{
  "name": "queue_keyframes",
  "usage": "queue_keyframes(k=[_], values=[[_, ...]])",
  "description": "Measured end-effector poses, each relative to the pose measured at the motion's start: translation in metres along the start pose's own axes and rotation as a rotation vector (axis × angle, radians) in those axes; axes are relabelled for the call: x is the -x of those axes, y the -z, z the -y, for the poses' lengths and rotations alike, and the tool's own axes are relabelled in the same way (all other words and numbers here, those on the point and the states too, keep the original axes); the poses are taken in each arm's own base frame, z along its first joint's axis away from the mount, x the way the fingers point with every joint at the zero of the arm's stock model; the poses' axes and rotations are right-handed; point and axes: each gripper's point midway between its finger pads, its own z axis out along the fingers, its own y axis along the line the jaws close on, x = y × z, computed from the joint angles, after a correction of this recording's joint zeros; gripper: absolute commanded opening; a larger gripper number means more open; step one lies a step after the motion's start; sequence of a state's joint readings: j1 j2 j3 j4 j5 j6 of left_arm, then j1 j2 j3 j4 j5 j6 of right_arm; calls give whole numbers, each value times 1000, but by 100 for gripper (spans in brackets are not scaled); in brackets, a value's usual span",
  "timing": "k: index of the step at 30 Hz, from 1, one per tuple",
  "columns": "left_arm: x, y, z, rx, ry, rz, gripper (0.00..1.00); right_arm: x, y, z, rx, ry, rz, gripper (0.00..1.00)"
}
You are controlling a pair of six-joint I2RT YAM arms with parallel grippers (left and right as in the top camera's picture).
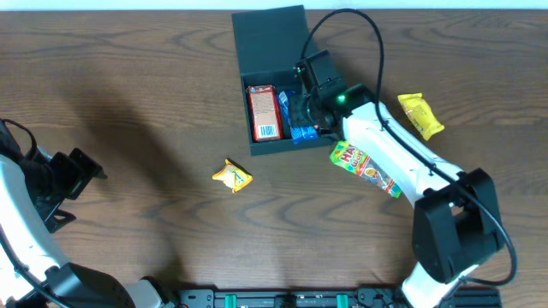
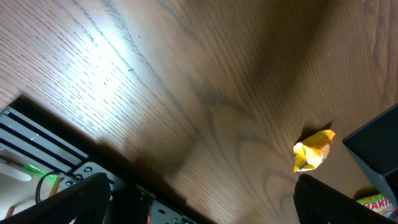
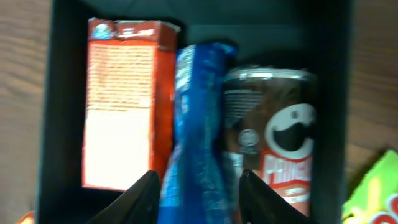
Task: Pack container
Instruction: 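Carry the blue packet over the box and lower it in, then push the blue packet upright beside the Pringles can with the right gripper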
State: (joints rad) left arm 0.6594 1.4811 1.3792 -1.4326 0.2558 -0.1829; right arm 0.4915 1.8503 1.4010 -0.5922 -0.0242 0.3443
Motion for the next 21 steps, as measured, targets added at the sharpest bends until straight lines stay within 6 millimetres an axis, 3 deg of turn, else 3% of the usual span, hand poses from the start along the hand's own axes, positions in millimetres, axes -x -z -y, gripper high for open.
queue_keyframes(k=[6,11,13,16,21], values=[[0,0,0,0,0,0,95,-4,-5,-9,8,27,-7,54],[0,0,0,0,0,0,95,-18,-27,-2,-19,34,-63,55],[0,0,0,0,0,0,95,-22,-34,0,-25,35,-79,51],[0,0,0,0,0,0,95,-25,-37,-1,-28,47,-87,35],[0,0,0,0,0,0,95,-24,-37,-2,-30,49,-80,31]])
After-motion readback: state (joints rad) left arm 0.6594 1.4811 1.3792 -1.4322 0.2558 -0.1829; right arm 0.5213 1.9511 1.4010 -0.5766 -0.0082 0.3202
